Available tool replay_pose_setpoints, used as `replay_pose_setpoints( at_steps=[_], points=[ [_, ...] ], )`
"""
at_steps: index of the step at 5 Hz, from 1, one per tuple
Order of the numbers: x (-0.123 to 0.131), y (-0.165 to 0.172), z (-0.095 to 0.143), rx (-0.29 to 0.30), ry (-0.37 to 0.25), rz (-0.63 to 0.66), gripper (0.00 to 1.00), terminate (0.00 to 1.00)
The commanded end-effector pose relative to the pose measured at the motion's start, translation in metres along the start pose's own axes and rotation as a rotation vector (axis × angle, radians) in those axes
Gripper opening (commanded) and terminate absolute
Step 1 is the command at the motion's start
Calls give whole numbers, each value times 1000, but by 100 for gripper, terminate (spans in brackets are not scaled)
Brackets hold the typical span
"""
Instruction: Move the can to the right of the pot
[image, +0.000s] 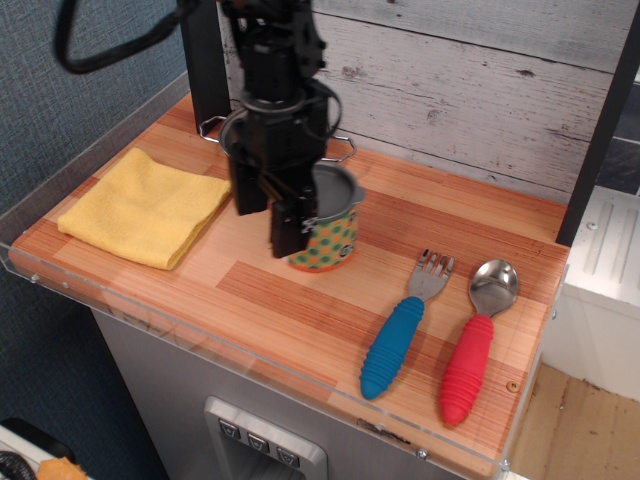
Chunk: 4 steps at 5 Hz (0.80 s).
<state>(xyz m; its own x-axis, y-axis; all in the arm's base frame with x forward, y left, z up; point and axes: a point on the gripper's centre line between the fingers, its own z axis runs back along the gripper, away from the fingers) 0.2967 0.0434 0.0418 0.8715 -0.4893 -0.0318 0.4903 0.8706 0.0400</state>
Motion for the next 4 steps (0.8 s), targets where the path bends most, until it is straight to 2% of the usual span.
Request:
replay_pose_setpoints(
  at_steps=[1, 2, 4],
  points=[
    [36, 4, 15, -3, -41, -56, 100, 0],
    [52, 3, 16, -23, -23, -58, 100, 0],
    [69, -12, 18, -20, -54, -133, 100, 0]
  ],
)
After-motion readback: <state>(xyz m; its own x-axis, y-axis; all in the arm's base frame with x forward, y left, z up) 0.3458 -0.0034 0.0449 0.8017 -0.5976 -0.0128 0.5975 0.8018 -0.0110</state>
